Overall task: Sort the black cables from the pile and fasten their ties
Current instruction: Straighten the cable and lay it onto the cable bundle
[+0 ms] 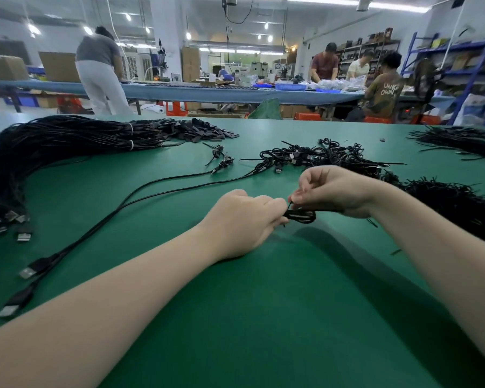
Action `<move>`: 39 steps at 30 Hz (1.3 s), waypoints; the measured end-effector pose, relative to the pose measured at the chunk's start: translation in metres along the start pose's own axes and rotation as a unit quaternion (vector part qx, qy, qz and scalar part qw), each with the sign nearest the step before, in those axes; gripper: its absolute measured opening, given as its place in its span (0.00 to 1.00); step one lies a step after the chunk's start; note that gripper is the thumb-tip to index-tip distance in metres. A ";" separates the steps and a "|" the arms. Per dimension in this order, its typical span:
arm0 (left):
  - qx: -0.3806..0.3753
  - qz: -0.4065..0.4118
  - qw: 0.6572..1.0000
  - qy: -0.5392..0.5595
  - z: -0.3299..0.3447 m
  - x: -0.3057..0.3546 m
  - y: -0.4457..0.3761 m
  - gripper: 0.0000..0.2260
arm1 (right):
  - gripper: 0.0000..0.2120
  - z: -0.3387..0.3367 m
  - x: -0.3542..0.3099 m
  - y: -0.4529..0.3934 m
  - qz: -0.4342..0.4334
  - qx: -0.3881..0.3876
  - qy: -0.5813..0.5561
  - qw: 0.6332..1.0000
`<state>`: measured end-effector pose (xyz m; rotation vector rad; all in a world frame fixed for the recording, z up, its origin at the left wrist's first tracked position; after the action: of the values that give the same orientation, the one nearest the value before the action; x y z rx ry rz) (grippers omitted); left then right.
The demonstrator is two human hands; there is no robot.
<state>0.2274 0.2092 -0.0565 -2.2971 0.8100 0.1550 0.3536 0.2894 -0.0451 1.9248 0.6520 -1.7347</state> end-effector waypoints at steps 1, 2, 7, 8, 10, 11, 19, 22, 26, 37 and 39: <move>-0.007 -0.037 0.998 0.041 0.001 0.000 -0.001 0.19 | 0.08 0.002 0.009 -0.001 0.014 -0.002 -0.057 0.998; -0.002 -0.083 0.993 0.089 0.003 -0.004 -0.001 0.18 | 0.07 0.005 0.016 -0.002 0.025 0.002 -0.101 0.995; 0.062 -0.304 0.890 0.334 0.014 -0.032 0.009 0.10 | 0.10 0.026 0.030 -0.016 0.005 0.081 -0.237 0.968; 0.063 -0.330 0.874 0.352 0.017 -0.037 0.010 0.09 | 0.11 0.030 0.032 -0.018 -0.004 0.106 -0.262 0.959; 0.052 -0.365 0.846 0.384 0.025 -0.041 0.012 0.08 | 0.11 0.035 0.038 -0.020 -0.022 0.150 -0.282 0.947; 0.049 -0.373 0.836 0.400 0.028 -0.043 0.012 0.08 | 0.10 0.037 0.039 -0.020 -0.029 0.162 -0.284 0.945; 0.056 -0.371 0.802 0.465 0.036 -0.048 0.011 0.04 | 0.05 0.045 0.036 -0.017 -0.029 0.124 -0.160 0.979; 0.056 -0.364 0.790 0.490 0.037 -0.048 0.010 0.06 | 0.03 0.047 0.035 -0.017 -0.033 0.137 -0.157 0.978; 0.056 -0.357 0.777 0.516 0.040 -0.048 0.009 0.06 | 0.01 0.044 0.036 -0.014 -0.038 0.160 -0.202 0.965; 0.011 -0.390 0.772 0.502 0.043 -0.047 0.011 0.10 | 0.07 0.042 0.004 0.006 -0.217 0.309 0.273 0.885; 0.018 -0.409 0.761 0.504 0.044 -0.048 0.012 0.14 | 0.07 0.041 0.006 0.005 -0.206 0.314 0.294 0.879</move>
<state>0.1868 0.2548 -0.0810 -2.3749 0.1437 -1.5730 0.3254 0.2602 -0.0549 3.0221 0.8154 -1.7262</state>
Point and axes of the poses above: each hand's wrist, its own y-axis away from the middle knuckle, its own z-axis out of the palm, x = y × z, the point moved 6 cm from there along -y, towards the middle knuckle, and after that the axes turned 5 degrees about -y, right-handed, at the moved point
